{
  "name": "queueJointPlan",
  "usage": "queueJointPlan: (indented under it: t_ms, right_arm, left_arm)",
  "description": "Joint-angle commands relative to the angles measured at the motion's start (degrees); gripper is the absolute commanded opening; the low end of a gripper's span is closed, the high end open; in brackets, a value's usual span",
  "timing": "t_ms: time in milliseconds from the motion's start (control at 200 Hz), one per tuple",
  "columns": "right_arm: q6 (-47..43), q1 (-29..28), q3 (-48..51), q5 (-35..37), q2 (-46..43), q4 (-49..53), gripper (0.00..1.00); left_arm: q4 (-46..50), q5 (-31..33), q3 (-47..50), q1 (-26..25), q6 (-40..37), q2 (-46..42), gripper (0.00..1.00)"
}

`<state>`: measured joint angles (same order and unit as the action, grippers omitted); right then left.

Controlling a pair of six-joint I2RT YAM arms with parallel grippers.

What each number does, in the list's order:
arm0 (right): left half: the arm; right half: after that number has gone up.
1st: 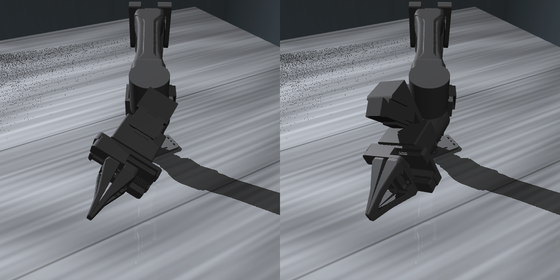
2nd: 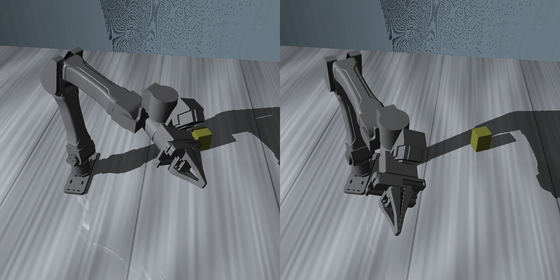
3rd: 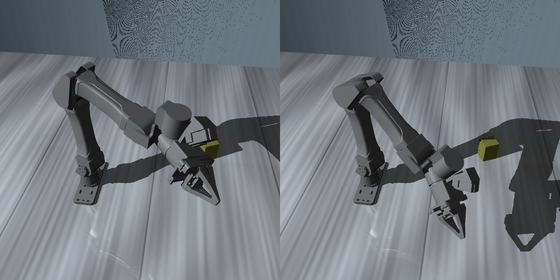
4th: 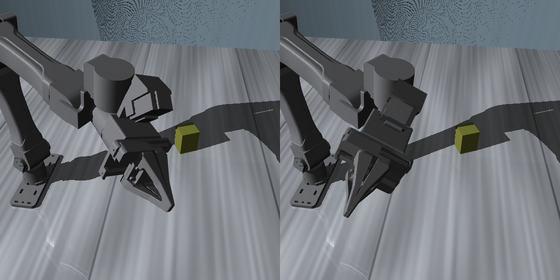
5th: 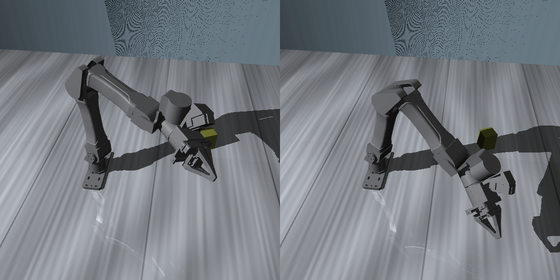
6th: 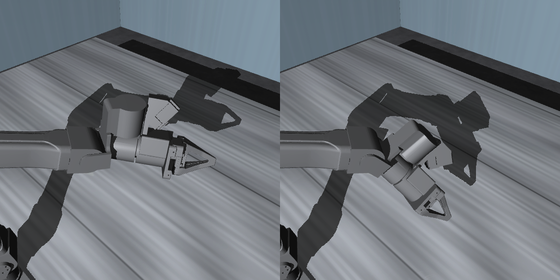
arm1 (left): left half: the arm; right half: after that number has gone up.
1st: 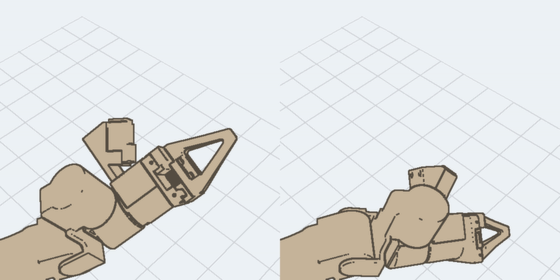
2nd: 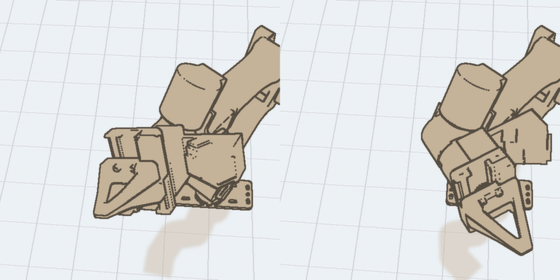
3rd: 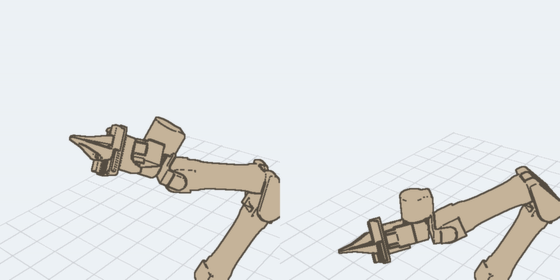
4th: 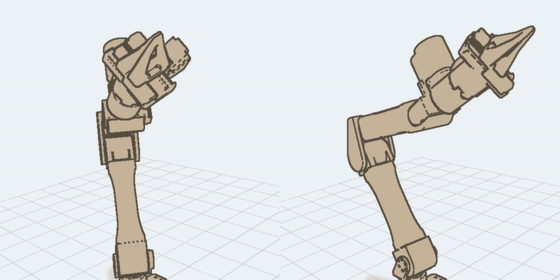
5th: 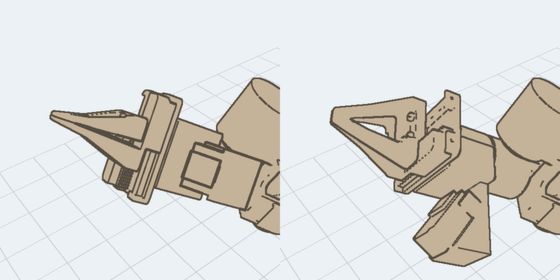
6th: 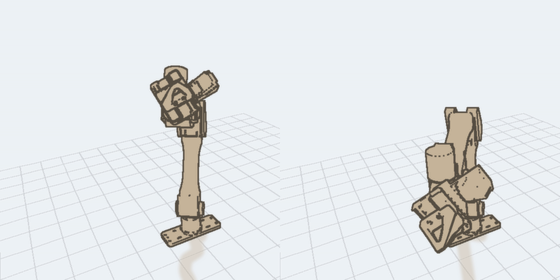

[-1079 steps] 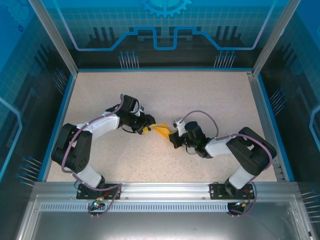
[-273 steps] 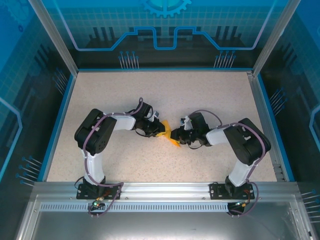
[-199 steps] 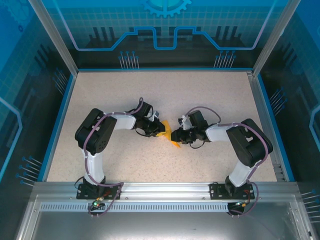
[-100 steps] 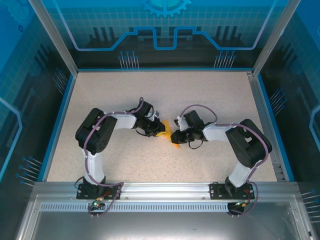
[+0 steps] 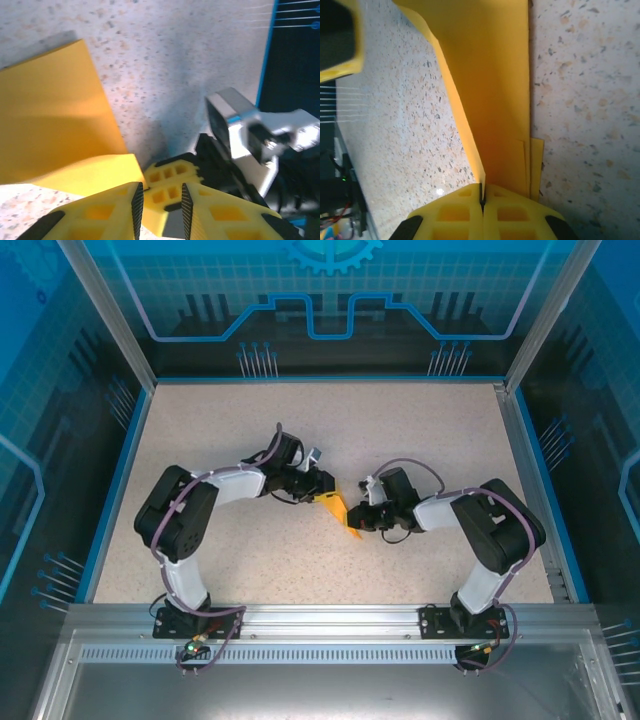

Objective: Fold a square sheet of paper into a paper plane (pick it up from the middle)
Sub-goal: Fold the wing for the fifth time at the center of the table.

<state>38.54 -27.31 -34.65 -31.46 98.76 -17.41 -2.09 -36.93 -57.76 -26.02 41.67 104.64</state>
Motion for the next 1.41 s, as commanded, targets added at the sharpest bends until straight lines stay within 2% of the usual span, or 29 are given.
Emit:
queueJointPlan:
  t_ms: [0, 320, 660, 1186, 1401]
  right_arm:
    - [5.06, 1.46, 1.67, -2.19, 1.57, -3.82, 0.01]
    - [8.41, 2.82, 1.98, -3.38, 2.94, -4.39, 0.0]
    - [9.82, 3.3, 1.53, -3.58, 4.77, -3.42, 0.0]
    - [7.33, 3.32, -0.28, -4.41, 6.41, 0.09, 0.01]
    - [6.35, 3.32, -1.18, -4.4, 3.29, 3.76, 0.06]
  left_arm:
    - [-4.67, -2.69, 3.04, -0.61, 0.15, -0.51, 0.3]
    - [-7.06, -2.54, 4.5, -3.12, 1.21, 2.72, 0.27]
    - [-6.19, -1.19, 3.97, -3.54, 1.0, 5.53, 0.21]
    - [1.6, 2.36, 0.56, -3.6, 0.32, 8.9, 0.17]
    - [7.3, 5.1, -1.23, -3.6, -0.45, 9.61, 0.16]
